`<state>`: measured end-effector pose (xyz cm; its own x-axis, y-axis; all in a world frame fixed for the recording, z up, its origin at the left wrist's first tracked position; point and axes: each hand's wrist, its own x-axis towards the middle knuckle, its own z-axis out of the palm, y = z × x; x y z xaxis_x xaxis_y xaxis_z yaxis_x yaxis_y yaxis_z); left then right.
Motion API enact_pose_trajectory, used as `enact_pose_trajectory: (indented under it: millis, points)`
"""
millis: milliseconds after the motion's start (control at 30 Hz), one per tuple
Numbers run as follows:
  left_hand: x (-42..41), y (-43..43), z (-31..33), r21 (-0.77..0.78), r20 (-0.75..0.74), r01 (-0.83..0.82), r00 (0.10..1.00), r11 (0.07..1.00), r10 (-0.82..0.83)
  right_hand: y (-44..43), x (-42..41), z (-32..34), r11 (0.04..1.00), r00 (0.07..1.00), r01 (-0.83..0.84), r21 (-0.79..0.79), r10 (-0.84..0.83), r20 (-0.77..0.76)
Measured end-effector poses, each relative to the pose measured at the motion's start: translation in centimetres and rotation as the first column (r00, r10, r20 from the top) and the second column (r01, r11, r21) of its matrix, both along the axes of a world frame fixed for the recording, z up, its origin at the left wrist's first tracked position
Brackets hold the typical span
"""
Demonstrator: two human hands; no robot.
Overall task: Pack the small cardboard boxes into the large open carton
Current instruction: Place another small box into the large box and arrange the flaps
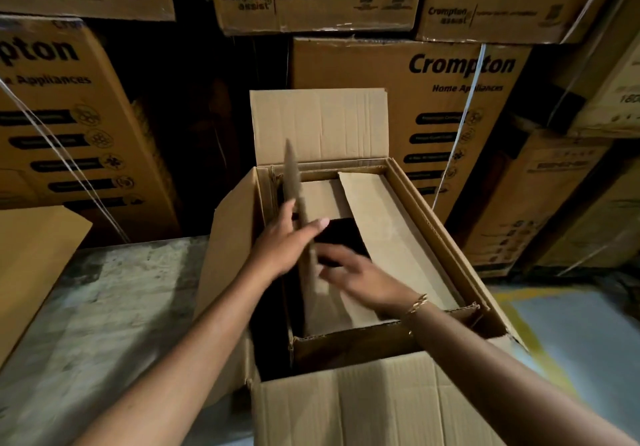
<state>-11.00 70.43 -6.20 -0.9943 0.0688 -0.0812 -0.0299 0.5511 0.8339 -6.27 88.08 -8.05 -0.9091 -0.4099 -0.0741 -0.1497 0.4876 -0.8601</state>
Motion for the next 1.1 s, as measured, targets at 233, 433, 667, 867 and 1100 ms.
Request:
enact_pose_trajectory:
  millis: [233,433,667,867,1100]
  points:
    - [-1.4,-3.8,1.1,-0.250,0.076,-0.097,0.990,0.963,0.119,0.8,-1.1,-3.9,0.646,0.913,-0.302,0.701,0.408,0.018]
    - [1.0,-3.5,-0.2,-0.794,0.046,-0.107,0.971,0.599,0.234,3.2,-2.8,-2.2,0.542,0.880,-0.174,0.822,0.460,-0.117]
    - [2.8,-3.1,-7.0,-0.851,-0.084,-0.144,0.987,0.506,0.139,7.2,-3.2,1.7,0.346,0.816,0.020,0.938,0.536,-0.215]
    - [2.3,-3.2,-7.8,-0.857,-0.168,-0.214,0.976,0.468,0.139,16.7,-6.3,6.5,0.406,0.935,0.144,0.903,0.243,-0.258]
    - [1.0,-2.7,-7.8,-0.831,-0.216,-0.264,0.964,0.490,0.154,21.3,-6.1,-1.0,0.422,0.975,0.221,0.879,-0.091,-0.202]
